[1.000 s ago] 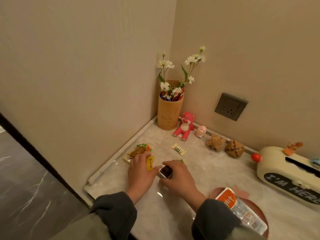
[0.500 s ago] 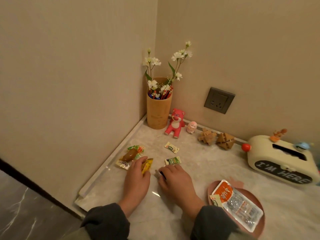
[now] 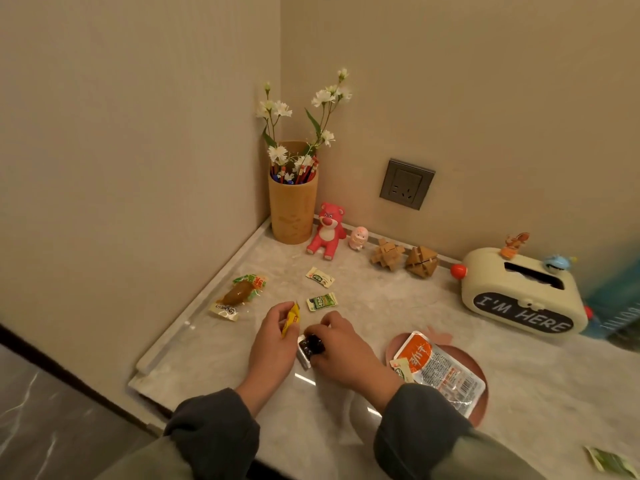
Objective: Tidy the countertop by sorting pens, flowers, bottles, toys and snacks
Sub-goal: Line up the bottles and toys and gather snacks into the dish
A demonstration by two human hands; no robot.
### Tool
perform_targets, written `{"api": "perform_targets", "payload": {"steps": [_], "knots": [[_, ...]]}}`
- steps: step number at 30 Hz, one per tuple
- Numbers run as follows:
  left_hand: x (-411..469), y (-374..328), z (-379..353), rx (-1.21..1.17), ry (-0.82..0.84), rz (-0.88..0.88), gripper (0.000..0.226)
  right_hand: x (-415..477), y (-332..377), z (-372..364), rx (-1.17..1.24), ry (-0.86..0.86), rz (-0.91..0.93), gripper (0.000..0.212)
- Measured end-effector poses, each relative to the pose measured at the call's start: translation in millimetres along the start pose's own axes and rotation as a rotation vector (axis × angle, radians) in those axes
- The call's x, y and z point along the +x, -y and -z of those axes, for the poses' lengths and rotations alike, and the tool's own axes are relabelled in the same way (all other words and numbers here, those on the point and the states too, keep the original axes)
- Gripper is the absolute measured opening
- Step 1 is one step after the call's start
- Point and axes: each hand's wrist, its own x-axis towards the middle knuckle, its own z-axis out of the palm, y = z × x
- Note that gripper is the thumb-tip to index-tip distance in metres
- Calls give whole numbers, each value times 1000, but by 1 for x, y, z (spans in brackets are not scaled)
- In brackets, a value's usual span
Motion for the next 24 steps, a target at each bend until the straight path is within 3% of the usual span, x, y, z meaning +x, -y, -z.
{"api": "perform_targets", "payload": {"steps": [7,10,16,24], "knots": [[-29,-19,-19,-78,-70,86,34,-15,-7,7,-132,-56,84,24],[-42,-29,-26,-118,-112,64,30,-31,-10,6,21,-94,108,9],[-65,-54,-50,-250,-137,8,27,-79,-38,31,462,-343,-90,20],[-99,-74,-119,-83,38,-131,31,-141,-93,44,459,-551,-295,24]]}}
